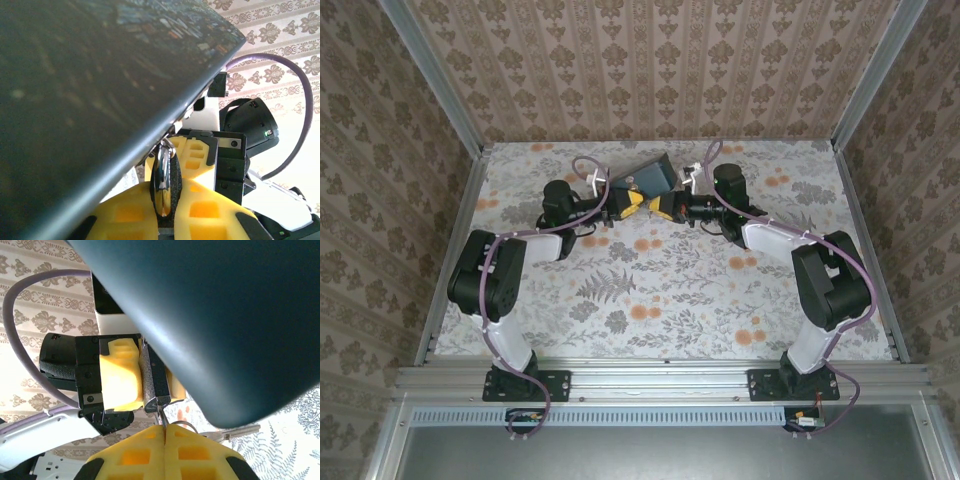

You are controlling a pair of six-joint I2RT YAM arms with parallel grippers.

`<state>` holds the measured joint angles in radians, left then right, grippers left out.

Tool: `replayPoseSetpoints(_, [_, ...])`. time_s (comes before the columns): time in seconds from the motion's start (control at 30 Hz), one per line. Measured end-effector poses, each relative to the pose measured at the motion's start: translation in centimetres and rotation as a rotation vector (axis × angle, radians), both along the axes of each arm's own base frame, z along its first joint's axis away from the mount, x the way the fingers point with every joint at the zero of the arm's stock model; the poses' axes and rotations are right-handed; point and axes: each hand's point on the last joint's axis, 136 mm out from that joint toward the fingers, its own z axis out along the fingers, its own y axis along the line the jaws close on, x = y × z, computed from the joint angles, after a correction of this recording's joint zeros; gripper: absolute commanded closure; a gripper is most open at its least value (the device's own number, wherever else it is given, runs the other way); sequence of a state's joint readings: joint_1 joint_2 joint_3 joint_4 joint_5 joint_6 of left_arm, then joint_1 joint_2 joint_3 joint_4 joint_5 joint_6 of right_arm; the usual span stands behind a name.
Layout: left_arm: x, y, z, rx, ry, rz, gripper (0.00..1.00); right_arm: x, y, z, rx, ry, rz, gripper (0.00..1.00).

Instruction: Unlock a padlock with a key

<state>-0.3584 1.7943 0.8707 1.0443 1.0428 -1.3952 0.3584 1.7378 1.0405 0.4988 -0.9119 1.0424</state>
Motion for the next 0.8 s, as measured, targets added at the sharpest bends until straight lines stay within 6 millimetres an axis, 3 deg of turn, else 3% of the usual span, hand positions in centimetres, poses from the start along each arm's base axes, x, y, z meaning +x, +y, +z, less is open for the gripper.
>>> replayPoseSetpoints(0.27, [0.2, -0.1, 0.8, -0.021, -0.007, 0.023, 1.0, 0.5, 0.4, 0.6, 0.035, -0.01, -0.009, 1.0])
replayPoseSetpoints(0.53, [1.9, 0.0, 1.4, -0.062, 0.014, 0.123, 1.0, 2.7, 0.7, 1.4, 0.08, -0.005, -0.051, 1.0])
replayPoseSetpoints(0.67, [2.3, 0.2, 1.6, -0.072, 0.009, 0.15, 1.0, 3.2, 0.8, 1.8, 0.085, -0.008, -0.061, 0.85])
replayPoseSetpoints(0.8, [1.7, 0.7, 0.8, -0.053, 0.038, 0.143, 1.0, 2.5, 1.5, 0.8, 0.041, -0.006, -0.047, 0.65])
